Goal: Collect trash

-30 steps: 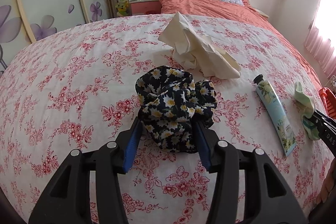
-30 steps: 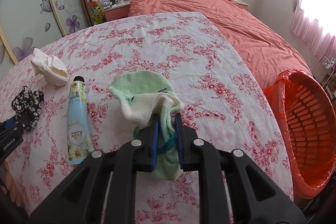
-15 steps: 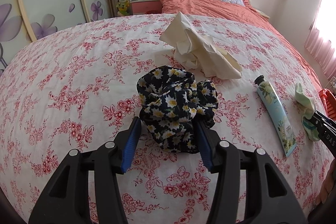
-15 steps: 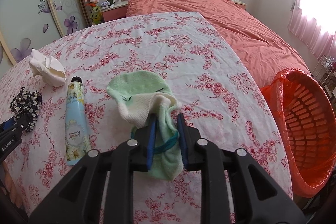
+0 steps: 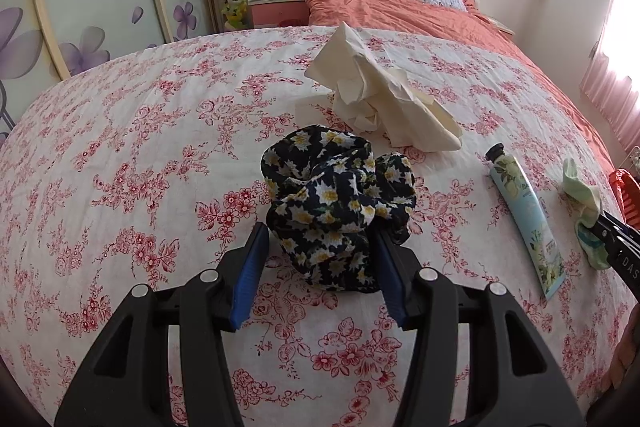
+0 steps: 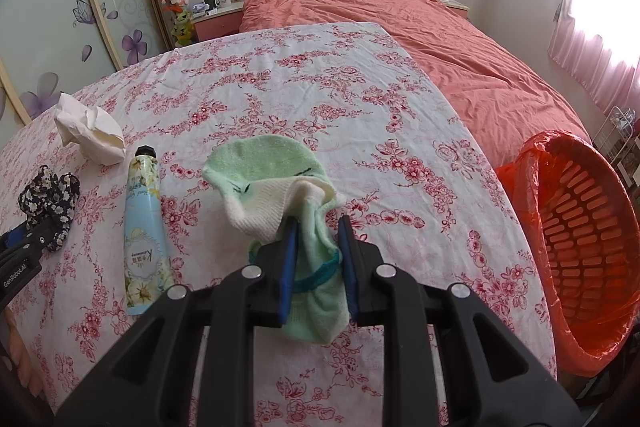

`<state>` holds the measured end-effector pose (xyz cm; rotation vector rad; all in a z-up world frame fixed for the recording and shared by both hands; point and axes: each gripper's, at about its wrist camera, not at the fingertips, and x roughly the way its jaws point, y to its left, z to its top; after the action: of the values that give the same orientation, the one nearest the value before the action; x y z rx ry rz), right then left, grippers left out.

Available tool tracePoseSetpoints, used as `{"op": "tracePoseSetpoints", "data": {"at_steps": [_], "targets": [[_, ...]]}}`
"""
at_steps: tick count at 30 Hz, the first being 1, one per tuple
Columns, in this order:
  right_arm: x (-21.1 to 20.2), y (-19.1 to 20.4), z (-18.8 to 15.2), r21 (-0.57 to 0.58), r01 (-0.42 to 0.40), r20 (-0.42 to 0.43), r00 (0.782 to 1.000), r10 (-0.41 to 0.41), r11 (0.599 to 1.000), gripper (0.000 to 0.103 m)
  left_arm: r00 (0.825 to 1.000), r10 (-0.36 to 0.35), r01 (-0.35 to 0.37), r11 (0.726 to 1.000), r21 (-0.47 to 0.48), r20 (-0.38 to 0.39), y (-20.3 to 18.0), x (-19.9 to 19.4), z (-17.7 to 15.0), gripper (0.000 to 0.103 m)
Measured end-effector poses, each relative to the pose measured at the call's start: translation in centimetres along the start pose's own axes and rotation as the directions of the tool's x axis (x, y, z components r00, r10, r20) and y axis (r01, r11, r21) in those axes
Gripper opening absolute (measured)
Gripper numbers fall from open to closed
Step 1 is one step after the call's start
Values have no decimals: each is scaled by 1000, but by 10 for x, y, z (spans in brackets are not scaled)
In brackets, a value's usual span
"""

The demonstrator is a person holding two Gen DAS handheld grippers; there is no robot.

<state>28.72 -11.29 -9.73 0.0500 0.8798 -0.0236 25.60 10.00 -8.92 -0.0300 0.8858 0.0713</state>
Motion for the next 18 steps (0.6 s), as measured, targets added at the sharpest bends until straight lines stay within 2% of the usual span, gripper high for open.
{"op": "tracePoseSetpoints", "data": {"at_steps": [4,8,10,13,18], "targets": [[-1,-5,0,19,-87,6,996,87,996,34,1000,4,-4,1000,9,1,-1,1,0,53],[-7,-4,-1,5,-132,7,991,132,991,46,1000,-14,14,999,47,0,-3,2,3,55],[-12,0,1,-22,-140,23,990,140,990,58,1000,-29,29,998,49,-2,-2,3,4,58],[-14,8,5,-54,-145,25,989,147,988,61,998,-55,55,998,42,-3,1,4,6,62],[-2,21,9,-73,-122,-9,993,122,990,61,998,-68,68,996,52,-4,-4,6,8,62]]}}
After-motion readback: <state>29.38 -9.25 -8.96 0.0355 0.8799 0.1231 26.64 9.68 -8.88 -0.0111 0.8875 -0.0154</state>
